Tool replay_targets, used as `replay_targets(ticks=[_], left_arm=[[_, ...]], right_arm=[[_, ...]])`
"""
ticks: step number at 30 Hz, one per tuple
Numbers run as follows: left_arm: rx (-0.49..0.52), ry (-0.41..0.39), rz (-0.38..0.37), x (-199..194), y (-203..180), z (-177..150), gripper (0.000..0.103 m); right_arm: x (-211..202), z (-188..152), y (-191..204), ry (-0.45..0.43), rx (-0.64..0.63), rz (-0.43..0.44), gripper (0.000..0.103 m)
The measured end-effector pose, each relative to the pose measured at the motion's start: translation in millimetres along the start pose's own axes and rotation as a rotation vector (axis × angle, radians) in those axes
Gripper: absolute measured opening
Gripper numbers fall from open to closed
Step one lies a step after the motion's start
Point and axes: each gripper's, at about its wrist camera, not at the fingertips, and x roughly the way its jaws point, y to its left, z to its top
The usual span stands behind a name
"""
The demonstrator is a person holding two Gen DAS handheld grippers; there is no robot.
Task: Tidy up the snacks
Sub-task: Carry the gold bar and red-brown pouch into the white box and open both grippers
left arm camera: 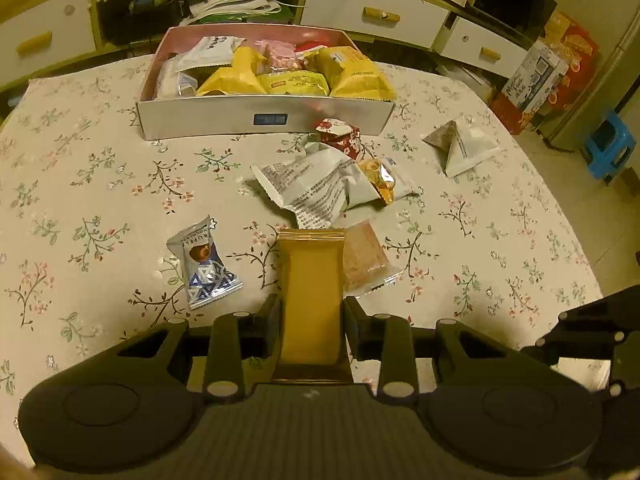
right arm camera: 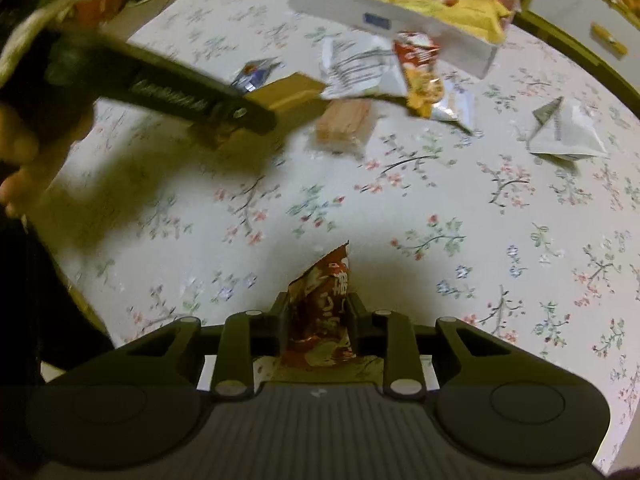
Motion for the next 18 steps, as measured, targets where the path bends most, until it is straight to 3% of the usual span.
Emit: replay_targets(ticks=[8,18], left_arm=[[-0.022,-0.022,-0.037,-9.2,-0.3,6.6,0.038],[-0.058,-0.061,-0.024,-16.7,18.2,28.6,0.038]], right_arm=[[-10.5,5.6,-19.5,-0.056,0.097,0.037,0.025],[-13.7,53.6,-36.2,-0.124,0.124,0.046,0.025]])
